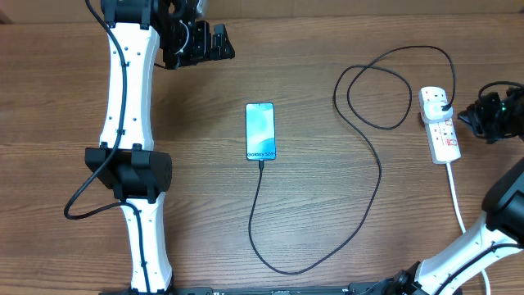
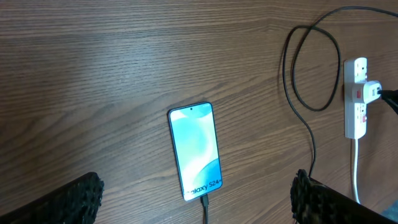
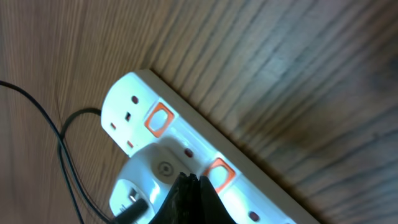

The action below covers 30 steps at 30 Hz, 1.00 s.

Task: Plug charger to phone and switch on socket

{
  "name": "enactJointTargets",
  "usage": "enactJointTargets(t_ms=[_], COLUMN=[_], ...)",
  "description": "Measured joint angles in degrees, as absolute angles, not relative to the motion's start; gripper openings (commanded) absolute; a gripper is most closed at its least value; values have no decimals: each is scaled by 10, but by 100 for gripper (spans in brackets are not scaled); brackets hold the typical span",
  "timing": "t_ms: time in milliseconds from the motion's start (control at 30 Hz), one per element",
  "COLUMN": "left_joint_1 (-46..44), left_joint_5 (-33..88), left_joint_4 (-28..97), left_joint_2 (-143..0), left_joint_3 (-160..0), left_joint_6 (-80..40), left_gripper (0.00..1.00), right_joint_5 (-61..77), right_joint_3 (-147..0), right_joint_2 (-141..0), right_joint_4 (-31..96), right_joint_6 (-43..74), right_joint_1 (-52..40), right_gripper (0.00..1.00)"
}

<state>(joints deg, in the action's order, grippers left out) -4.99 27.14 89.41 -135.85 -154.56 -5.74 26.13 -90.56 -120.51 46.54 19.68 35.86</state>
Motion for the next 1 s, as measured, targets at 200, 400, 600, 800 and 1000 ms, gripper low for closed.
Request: enactJointTargets(t_ms=[200,400,600,800,1000], left_joint_1=[-50,-50,-50,-50,-50], left_joint_5=[271,271,271,271,271], left_joint_4=[894,894,894,894,896], left_joint_2=[-1359,-1359,-1359,-1359,-1359], left_joint_3=[-1546,-1546,-1546,-1546,-1546], left_joint_6=[-57,-57,-57,-57,-57], left_gripper=[100,100,100,100,100], right_joint_5=[261,251,251,244,229], right_joint_3=[-905,-905,-905,-905,-905], right_joint_2=[-1205,-1205,-1212,-1230,-1230], right_joint_4=[459,459,459,454,455], right_joint_6=[199,208,210,210,210], right_joint_1=[349,349,348,344,337], right_gripper=[4,4,4,4,4])
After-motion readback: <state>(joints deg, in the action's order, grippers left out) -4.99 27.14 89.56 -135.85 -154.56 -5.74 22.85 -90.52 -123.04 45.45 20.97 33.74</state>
